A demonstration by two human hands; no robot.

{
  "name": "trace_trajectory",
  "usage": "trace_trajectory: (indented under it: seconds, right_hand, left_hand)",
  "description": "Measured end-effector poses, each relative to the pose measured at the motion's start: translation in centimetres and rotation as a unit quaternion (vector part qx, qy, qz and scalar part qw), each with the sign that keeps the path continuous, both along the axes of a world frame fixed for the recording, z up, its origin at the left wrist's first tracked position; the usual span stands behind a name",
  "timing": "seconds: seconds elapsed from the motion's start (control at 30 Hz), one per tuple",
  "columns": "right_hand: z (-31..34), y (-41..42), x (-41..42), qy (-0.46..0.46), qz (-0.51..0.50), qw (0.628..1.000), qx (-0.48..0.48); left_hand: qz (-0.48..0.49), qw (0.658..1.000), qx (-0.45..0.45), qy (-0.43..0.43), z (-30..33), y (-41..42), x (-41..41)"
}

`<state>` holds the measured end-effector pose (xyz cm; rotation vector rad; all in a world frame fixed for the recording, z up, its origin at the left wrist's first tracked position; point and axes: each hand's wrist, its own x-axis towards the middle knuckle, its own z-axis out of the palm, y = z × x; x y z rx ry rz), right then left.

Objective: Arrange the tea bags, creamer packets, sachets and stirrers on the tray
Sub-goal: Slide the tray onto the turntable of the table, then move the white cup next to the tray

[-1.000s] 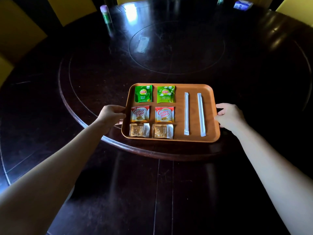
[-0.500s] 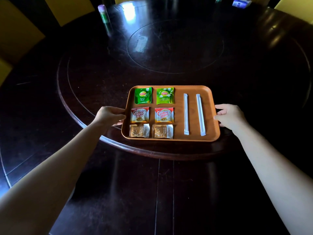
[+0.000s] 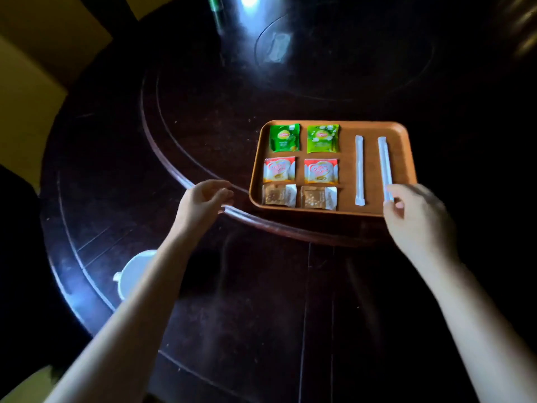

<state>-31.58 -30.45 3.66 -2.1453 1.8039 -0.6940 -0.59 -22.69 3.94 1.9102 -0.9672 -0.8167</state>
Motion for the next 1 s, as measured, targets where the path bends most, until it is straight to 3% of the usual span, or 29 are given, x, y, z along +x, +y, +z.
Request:
trace_trajectory:
  seconds: [0.2,0.37,0.43,0.6,0.8,1.0]
  right_hand:
    - [-5.1,9.5,6.1,-0.033,0.149,0.987,-0.047]
    - [-8.6,12.3,9.0,0.026,0.253,0.965,-0.057]
    - [-9.4,12.4,9.5,0.069,0.286,0.955,-0.031]
    - [-10.7,12.3,9.7,0.183,0.326,0.927,0.022]
    - [-10.9,12.5,9.9,0.204,0.311,0.927,0.034]
    - [-10.6,12.6,10.0,0.207,0.305,0.928,0.044]
  left_hand:
    - [-0.007,0.963,-0.048,-0.266,-1.4,10.2,-0.5]
    - [0.011,0.918,-0.005,-0.396,-2.9,16.0,4.0]
    - [0.001,0.912,0.038,-0.409,-3.5,17.2,6.3]
    - [-0.023,0.928,0.096,-0.36,-4.6,18.2,9.9]
    - [-0.002,0.958,0.061,-0.281,-5.0,18.2,10.0]
    - [0.019,0.998,0.046,-0.046,-5.2,19.5,11.8]
